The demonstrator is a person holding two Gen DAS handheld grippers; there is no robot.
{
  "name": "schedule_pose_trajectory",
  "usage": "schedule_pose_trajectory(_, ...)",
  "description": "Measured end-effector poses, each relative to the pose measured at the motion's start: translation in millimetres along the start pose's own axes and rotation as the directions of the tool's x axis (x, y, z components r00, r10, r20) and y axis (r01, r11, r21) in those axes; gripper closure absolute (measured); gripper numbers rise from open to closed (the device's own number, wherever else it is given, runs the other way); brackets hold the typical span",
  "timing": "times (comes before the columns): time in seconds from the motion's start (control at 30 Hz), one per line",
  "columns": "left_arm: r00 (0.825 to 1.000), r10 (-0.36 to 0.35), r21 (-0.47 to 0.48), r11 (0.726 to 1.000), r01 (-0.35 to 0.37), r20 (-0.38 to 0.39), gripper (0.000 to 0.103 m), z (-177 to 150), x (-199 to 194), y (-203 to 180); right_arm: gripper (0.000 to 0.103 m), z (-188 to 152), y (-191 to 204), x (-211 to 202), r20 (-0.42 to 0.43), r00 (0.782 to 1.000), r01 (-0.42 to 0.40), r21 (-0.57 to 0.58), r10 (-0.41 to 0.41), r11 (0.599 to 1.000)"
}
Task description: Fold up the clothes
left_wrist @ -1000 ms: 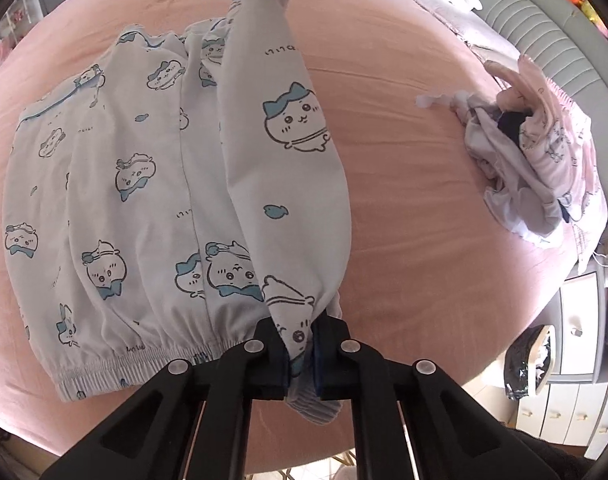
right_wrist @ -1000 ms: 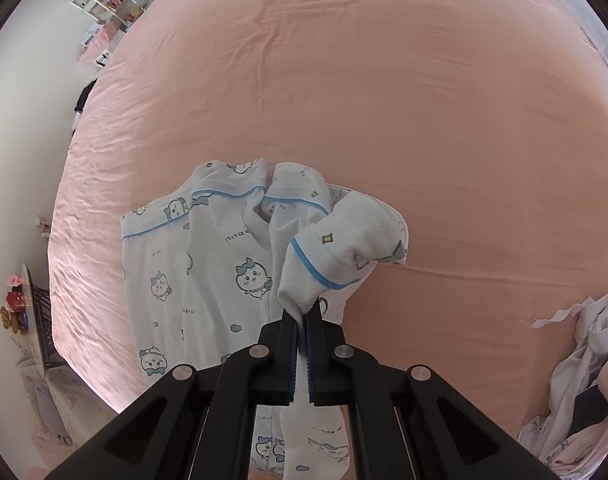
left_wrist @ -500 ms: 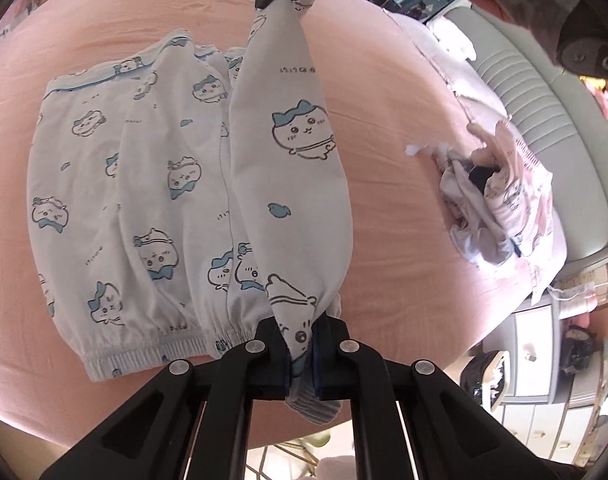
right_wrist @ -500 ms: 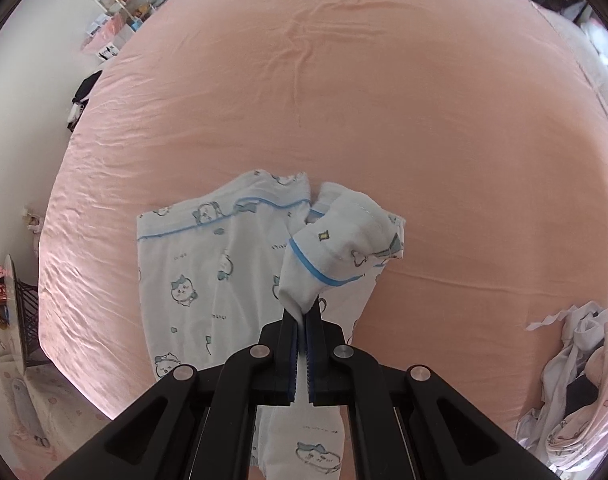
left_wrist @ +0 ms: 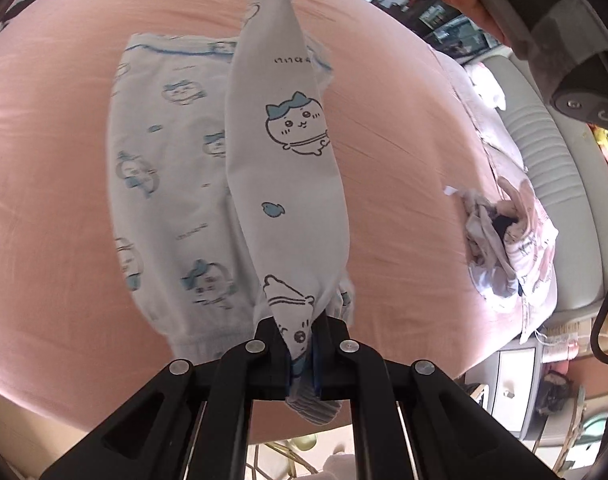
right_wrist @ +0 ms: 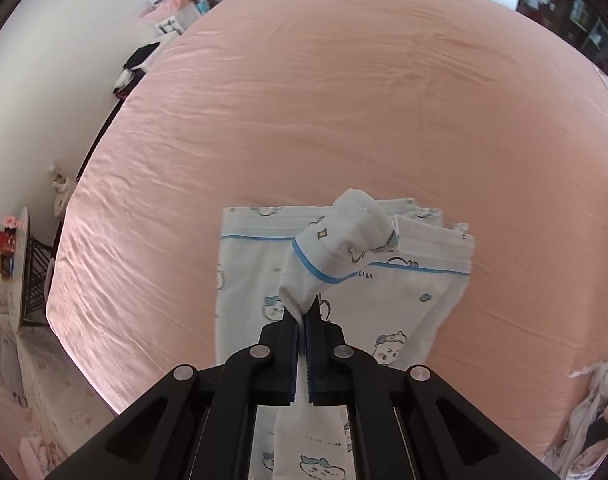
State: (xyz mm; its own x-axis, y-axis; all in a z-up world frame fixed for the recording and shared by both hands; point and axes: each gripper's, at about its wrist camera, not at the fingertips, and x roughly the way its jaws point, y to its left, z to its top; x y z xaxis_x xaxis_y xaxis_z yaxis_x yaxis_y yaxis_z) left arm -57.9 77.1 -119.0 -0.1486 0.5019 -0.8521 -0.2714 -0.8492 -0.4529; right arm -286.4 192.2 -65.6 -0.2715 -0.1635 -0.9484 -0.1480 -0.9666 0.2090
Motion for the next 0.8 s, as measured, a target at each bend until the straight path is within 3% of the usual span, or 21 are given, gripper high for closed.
schedule_pose_trajectory(0.37,0.999,0.051,-0.064,0.997,-0.05,0.011,0.097,-5.5,-7.0,34.0,0.103,-6.6,29.9,27.4,0.024,1.0,-0.016,-0.047,0.017,0.999)
schedule_pose_trajectory(0.6,0.988,0.152,-0.074,0.986,-0.151,0.007,0.096,-6.9,-11.2,35.5,0.099,-8.0,26.6,27.1,0.046,0.995,-0.089,-0.034,0.09,0.995)
schedule_pose_trajectory(0.63,0.986,0.167,-0.076,0.983,-0.166,0.007,0.095,-7.1,-11.8,35.7,0.084,-6.8,27.9,25.5,0.053,0.993,-0.103,-0.039,0.105,0.994)
schedule_pose_trajectory(0.67,0.983,0.181,-0.077,0.981,-0.18,0.006,0.093,-7.3,-12.4,35.9,0.051,-6.0,29.8,22.6,0.069,0.99,-0.12,-0.044,0.122,0.992)
schedule_pose_trajectory(0.73,0.978,0.21,-0.08,0.975,-0.209,0.005,0.084,-7.7,-13.6,36.4,0.01,-6.3,34.5,15.2,0.11,0.979,-0.163,-0.058,0.169,0.985)
schedule_pose_trajectory(0.8,0.971,0.238,-0.083,0.968,-0.237,0.003,0.069,-8.1,-14.9,36.8,0.01,-6.9,40.3,5.7,0.15,0.96,-0.227,-0.085,0.238,0.97)
